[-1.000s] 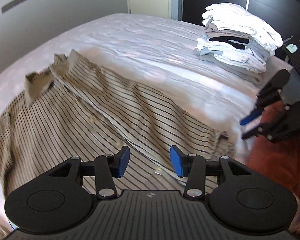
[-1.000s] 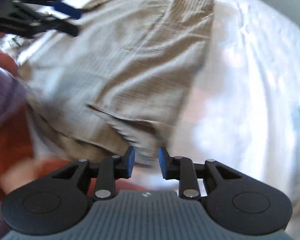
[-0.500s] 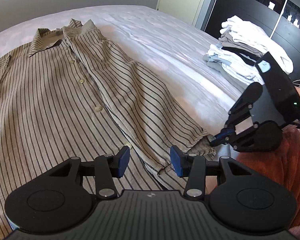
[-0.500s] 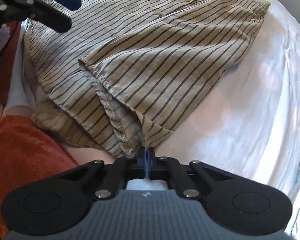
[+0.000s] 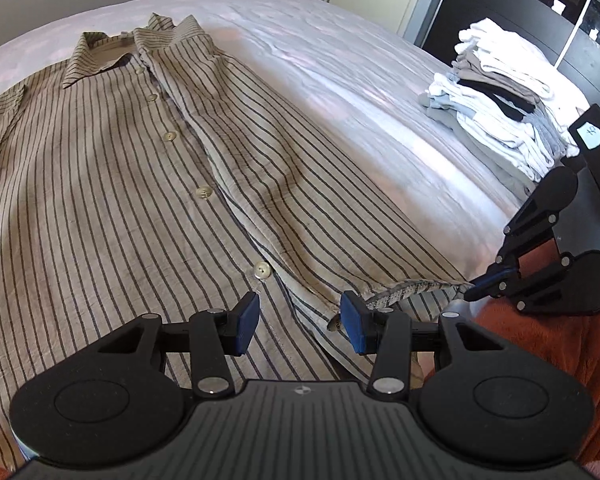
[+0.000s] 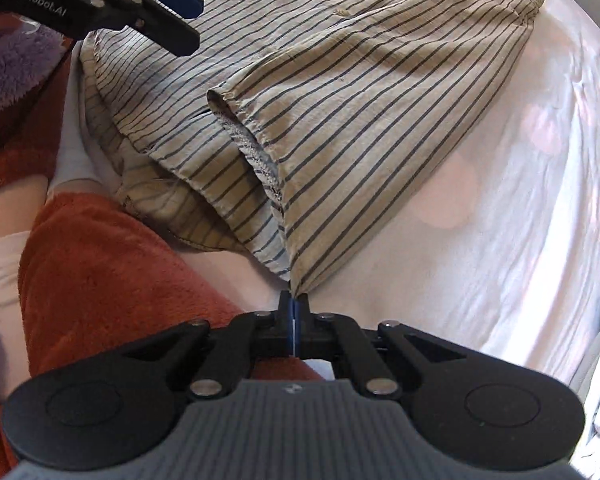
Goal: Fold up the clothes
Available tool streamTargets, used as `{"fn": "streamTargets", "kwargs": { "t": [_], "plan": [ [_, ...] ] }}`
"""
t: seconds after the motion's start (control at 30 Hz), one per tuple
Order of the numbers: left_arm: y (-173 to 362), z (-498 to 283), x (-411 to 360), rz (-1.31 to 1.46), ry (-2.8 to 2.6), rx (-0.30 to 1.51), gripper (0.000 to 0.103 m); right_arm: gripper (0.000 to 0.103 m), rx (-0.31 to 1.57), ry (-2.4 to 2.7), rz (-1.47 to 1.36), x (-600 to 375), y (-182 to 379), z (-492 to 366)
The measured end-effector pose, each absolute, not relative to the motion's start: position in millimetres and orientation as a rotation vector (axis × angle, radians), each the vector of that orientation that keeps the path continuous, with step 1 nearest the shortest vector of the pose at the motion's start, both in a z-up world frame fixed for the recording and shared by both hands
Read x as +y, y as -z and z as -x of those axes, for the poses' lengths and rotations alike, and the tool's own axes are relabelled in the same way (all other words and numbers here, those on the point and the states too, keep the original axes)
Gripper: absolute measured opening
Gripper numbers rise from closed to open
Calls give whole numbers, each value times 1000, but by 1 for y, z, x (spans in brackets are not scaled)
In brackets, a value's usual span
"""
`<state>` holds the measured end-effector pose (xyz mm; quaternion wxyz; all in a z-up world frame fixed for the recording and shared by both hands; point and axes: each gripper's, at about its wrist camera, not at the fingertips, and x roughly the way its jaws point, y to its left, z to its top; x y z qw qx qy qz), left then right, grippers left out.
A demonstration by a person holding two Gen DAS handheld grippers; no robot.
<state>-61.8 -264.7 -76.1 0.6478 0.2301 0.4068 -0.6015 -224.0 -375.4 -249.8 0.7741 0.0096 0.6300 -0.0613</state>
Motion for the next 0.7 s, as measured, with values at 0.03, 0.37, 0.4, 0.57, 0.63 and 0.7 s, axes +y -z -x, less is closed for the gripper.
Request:
{"fn": "streamTargets", "kwargs": {
  "t": [0.03,0.37,0.4,0.57,0.63,0.7],
  "plan": [
    [76,62,-265,-524,1366,923,43,1,1359,134,-27,-375,248,225],
    [71,61,-259,-487,1361,892,47,26,1111,324,-241,-368,214,261],
    [70,61,-259,-481,1361,888,47,40,1044,386,-289,-369,211,267],
    [67,60,-255,-456,1362,871,50,63,837,679,-365,-365,199,272],
    [66,59,-253,-438,1364,864,50,78,803,750,-368,-361,197,266],
    [64,59,-250,-422,1371,854,53,80,803,771,-347,-356,198,256]
  ]
}}
